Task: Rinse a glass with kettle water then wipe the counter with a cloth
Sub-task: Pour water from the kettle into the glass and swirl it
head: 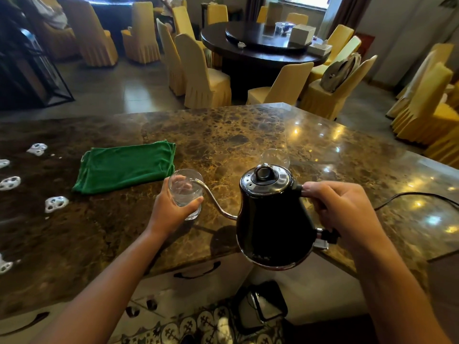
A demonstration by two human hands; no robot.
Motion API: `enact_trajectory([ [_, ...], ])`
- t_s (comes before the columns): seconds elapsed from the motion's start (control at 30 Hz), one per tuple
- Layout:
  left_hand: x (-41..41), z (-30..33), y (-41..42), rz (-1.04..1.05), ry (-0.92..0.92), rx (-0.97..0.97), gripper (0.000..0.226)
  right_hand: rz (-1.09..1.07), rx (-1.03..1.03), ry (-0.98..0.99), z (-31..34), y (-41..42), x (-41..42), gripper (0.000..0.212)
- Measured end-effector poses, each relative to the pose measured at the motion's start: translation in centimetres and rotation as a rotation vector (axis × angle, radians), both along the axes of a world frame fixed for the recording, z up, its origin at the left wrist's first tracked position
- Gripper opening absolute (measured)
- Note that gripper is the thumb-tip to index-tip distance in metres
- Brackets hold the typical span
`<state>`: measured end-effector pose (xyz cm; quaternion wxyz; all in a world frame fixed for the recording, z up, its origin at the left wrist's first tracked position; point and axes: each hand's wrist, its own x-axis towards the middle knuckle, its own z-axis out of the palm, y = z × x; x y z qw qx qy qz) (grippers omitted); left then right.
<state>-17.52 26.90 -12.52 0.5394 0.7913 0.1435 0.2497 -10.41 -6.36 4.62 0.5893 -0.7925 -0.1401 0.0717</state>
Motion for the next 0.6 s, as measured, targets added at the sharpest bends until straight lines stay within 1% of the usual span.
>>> enact_trajectory([
  [0.07, 0.0, 0.0, 0.0, 0.004, 0.002, 0.006, 0.070, -0.022, 0.061, 0.055, -0.5, -0.2, -0.6, 0.045],
  [0.13, 0.0, 0.0, -0.1, 0.010, 0.010, 0.011, 0.073, -0.030, 0.104, 0.090, -1.0, -0.2, -1.1, 0.046],
  [0.27, 0.0, -0.2, 0.0, 0.003, 0.011, -0.006, 0.077, -0.046, 0.178, 0.146, -1.5, -0.5, -1.7, 0.039],
  [0.4, -0.1, 0.1, -0.4, 0.010, 0.006, 0.005, 0.076, -0.069, 0.244, 0.180, -1.8, -0.7, -2.0, 0.049],
  [0.6, -0.1, 0.2, -0.4, 0.012, 0.010, 0.014, 0.074, -0.068, 0.322, 0.225, -2.7, -1.6, -2.2, 0.050],
])
